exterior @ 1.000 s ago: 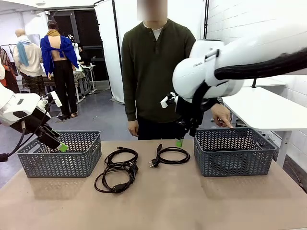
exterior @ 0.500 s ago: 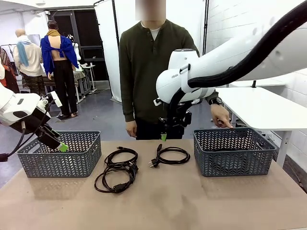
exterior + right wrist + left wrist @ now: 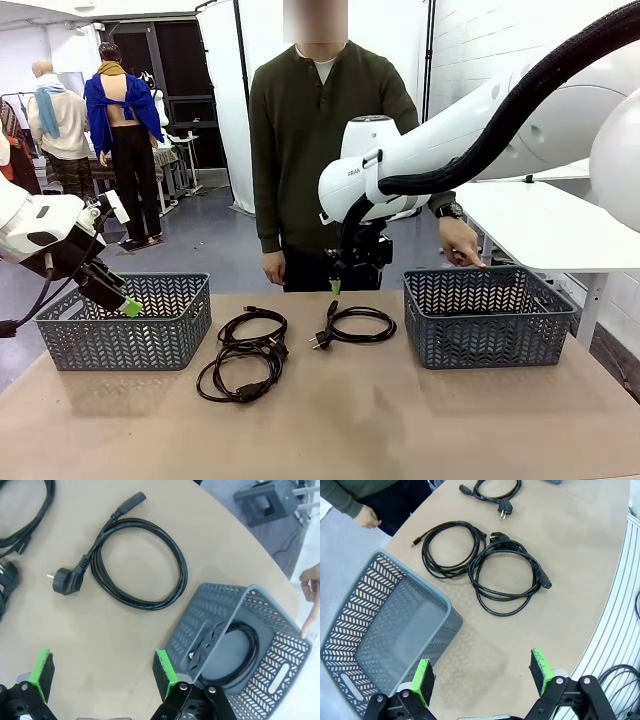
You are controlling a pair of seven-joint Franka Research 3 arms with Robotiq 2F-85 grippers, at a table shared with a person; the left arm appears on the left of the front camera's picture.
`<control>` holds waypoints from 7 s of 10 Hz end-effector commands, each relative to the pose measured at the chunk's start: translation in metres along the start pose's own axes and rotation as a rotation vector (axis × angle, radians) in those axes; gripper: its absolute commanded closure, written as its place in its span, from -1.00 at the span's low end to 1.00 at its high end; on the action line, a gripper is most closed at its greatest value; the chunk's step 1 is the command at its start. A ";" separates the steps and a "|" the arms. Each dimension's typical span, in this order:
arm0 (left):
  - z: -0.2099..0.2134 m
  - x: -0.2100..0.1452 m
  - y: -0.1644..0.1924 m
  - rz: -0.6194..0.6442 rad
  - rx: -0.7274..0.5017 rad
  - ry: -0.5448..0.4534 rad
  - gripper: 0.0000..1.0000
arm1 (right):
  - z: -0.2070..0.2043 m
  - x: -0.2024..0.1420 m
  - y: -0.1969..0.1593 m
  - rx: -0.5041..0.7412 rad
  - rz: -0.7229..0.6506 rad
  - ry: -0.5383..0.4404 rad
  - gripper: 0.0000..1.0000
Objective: Organize the cables according to human instructions.
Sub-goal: Pick up a bundle of cables and place it in the basket indicated by the human.
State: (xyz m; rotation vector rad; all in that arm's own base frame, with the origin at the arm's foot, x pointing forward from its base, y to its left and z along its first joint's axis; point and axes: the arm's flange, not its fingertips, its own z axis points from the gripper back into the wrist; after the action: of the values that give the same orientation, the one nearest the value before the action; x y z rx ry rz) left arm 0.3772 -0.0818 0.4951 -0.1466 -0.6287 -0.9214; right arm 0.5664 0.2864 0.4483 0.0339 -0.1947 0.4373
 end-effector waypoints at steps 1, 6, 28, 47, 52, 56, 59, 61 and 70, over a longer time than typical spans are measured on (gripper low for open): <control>0.000 -0.002 0.002 -0.002 -0.006 0.000 -1.00 | 0.004 -0.006 0.000 -0.001 0.016 -0.002 -1.00; 0.000 -0.002 0.002 -0.002 -0.006 0.000 -1.00 | -0.004 0.009 0.003 -0.008 -0.045 0.009 -1.00; 0.000 -0.002 0.002 -0.002 -0.006 0.000 -1.00 | -0.108 0.076 0.006 -0.032 -0.507 0.063 -1.00; 0.000 -0.002 0.002 -0.002 -0.006 0.000 -1.00 | -0.163 0.089 0.004 -0.042 -0.539 0.186 0.83; 0.000 -0.002 0.002 -0.002 -0.006 0.000 -1.00 | -0.161 0.091 0.005 -0.008 -0.537 0.202 1.00; 0.000 -0.002 0.002 -0.002 -0.006 0.000 -1.00 | -0.151 0.091 0.009 -0.015 -0.491 0.178 1.00; 0.000 -0.002 0.002 -0.002 -0.006 0.000 -1.00 | -0.108 0.096 0.025 -0.052 -0.311 0.151 1.00; 0.000 -0.002 0.002 -0.002 -0.006 0.000 -1.00 | -0.072 0.092 0.035 -0.037 -0.094 0.193 1.00; 0.000 -0.002 0.002 -0.002 -0.006 0.000 -1.00 | 0.033 0.056 0.023 0.126 0.807 0.243 1.00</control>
State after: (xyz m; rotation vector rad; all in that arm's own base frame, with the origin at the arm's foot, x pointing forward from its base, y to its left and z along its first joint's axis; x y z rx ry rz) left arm 0.3772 -0.0819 0.4951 -0.1464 -0.6287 -0.9216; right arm 0.6092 0.3337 0.4945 0.0011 0.0815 1.2175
